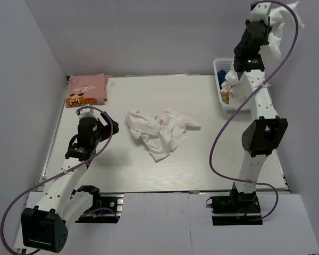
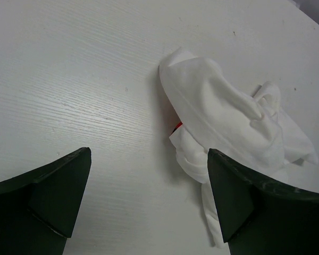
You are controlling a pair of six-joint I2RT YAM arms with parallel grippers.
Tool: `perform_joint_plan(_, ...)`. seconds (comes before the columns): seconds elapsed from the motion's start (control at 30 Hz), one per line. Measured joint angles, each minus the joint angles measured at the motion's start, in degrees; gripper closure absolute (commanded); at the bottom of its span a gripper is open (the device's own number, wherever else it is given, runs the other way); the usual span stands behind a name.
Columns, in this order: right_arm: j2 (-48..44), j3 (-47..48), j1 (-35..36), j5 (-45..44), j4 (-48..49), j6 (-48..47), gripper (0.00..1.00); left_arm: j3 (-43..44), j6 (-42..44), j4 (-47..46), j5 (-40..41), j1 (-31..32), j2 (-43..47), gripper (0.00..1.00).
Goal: Fold and stack the t-shirts
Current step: Flatten out the tshirt
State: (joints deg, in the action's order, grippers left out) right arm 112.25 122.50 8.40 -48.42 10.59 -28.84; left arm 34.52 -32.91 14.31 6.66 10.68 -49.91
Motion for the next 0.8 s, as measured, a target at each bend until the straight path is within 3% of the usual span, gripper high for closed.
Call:
perform_joint_plan(0.2, 7.54, -4.87, -8.15, 16.13, -7.52, 15.63, 0.99, 0.26, 0.59, -0.81, 0.0, 0.0, -5.03, 0.0)
perform_joint_plan(0.27, 11.82, -5.99, -10.32, 21.97, -10.6, 20.85, 0.83, 0.61, 0.7, -0.72, 0.17, 0.0, -6.62, 0.0)
perform_joint_plan(0.3, 14.1, -7.04, -11.26, 24.68, -12.24, 23.32, 0.57, 0.85, 0.76, -0.59, 0.24, 0.02, -7.17, 0.0)
perform_joint_plan(0.33, 15.74, -8.0, -12.09, 26.6, -13.7, 25.49, 0.38, 0.98, 0.87, -0.61, 0.28, 0.02, -7.48, 0.0)
perform_joint_plan(0.37, 17.05, -9.03, -12.81, 28.33, -15.21, 27.06, 0.2, 1.2, 1.01, -0.61, 0.28, 0.0, -7.76, 0.0)
perform_joint_plan(0.4, 17.68, -9.46, -13.11, 29.57, -16.74, 28.44, 0.1, 1.42, 1.03, -0.61, 0.22, 0.0, -7.96, 0.0)
perform_joint_plan(0.53, 14.67, -15.37, -13.9, 33.9, -18.18, 31.91, 0.1, 3.34, 1.27, -0.83, -0.28, 0.0, -9.57, 0.0)
perform_joint_plan(0.67, -1.95, -28.57, -11.04, 37.31, -18.12, 32.48, 0.1, 5.75, 1.44, -1.51, -2.27, 0.02, -13.7, 0.0)
perform_joint_plan(0.8, -17.92, -34.69, -3.89, 39.91, -15.3, 31.17, 0.1, 9.99, 1.44, -1.38, -3.74, 0.02, -20.09, 0.0)
